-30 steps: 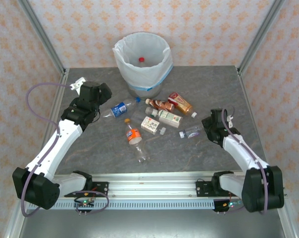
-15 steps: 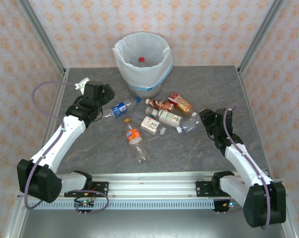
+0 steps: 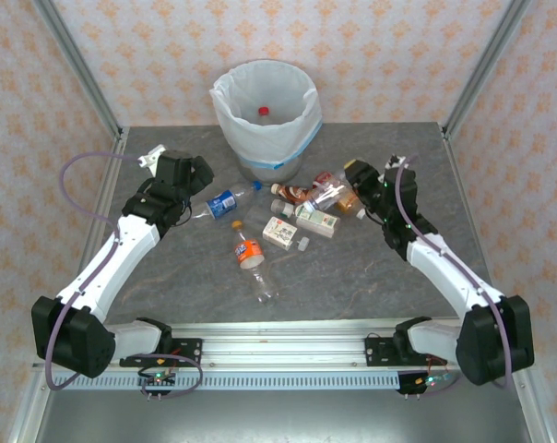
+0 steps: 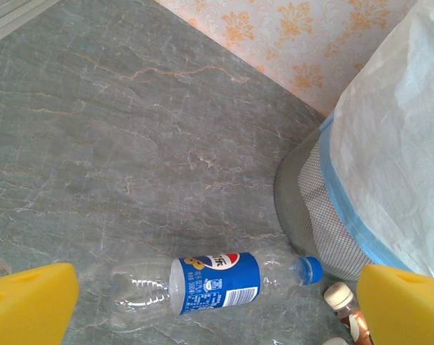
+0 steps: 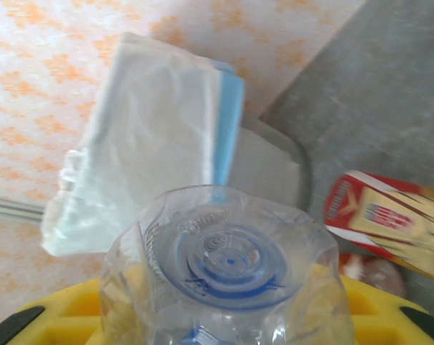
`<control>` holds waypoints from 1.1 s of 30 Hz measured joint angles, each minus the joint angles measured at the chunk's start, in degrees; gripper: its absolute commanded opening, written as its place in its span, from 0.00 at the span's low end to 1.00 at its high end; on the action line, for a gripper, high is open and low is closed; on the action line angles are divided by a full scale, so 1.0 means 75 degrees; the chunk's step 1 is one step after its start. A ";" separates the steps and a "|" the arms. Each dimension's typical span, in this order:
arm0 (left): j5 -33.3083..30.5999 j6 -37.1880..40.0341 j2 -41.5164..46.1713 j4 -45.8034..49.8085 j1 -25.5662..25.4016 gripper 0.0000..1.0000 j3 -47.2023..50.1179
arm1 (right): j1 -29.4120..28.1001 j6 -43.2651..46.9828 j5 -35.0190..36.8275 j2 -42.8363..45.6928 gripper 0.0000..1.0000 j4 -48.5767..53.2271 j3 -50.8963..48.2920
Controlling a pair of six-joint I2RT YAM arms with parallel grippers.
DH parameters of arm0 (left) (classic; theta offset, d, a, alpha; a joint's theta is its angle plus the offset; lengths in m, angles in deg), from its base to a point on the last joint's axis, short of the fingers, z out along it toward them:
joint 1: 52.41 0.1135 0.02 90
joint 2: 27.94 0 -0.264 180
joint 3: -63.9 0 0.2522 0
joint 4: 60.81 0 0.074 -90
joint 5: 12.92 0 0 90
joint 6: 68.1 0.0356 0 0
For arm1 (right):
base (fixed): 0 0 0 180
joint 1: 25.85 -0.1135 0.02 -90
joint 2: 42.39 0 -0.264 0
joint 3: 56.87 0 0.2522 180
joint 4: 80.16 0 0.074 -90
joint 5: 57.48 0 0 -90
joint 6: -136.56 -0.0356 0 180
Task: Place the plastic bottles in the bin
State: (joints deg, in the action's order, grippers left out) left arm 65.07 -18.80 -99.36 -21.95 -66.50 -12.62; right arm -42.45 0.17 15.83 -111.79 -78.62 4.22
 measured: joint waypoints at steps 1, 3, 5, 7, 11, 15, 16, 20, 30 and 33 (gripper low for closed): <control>0.0000 0.0000 0.0000 0.0000 0.0003 1.00 0.0000 | -0.0038 0.0000 -0.0026 -0.0169 0.43 -0.0047 0.0256; 0.0003 0.0000 0.0000 0.0000 0.0032 1.00 0.0000 | -0.0070 -0.0003 -0.0090 -0.0466 0.43 -0.0114 0.0691; 0.0000 0.0000 0.0000 0.0003 0.0050 1.00 0.0000 | -0.0082 -0.0006 -0.0172 -0.0766 0.43 -0.0166 0.1137; 0.0000 0.0003 0.0003 0.0006 0.0050 1.00 0.0009 | -0.0085 -0.0038 -0.0254 -0.1075 0.44 -0.0224 0.1603; 0.0000 0.0003 0.0003 0.0096 0.0052 1.00 0.0076 | -0.0085 -0.0125 -0.0449 -0.1652 0.44 -0.0423 0.2518; 0.0000 0.0003 0.0006 0.0204 0.0079 1.00 0.0093 | -0.0099 -0.0119 -0.0586 -0.2442 0.44 -0.0440 0.3826; 0.0000 0.0003 0.0006 0.0210 0.0087 1.00 0.0093 | -0.0108 -0.0111 -0.0606 -0.2632 0.44 -0.0449 0.4141; -0.0003 0.0003 0.0023 0.0233 0.0099 1.00 0.0140 | -0.0157 0.0090 -0.0740 -0.3462 0.43 -0.0265 0.5473; -0.0003 0.0003 0.0041 0.0254 0.0134 1.00 0.0192 | -0.0574 0.1827 -0.0294 -0.5654 0.45 0.0915 0.8536; -0.0006 0.0003 0.0041 0.0254 0.0169 1.00 0.0192 | -0.0863 0.2853 0.0064 -0.6283 0.46 0.1644 0.9515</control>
State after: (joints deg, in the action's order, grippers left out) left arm 65.03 -18.78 -99.05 -20.05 -65.23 -11.18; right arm -48.92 21.56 16.31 -158.92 -66.30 75.59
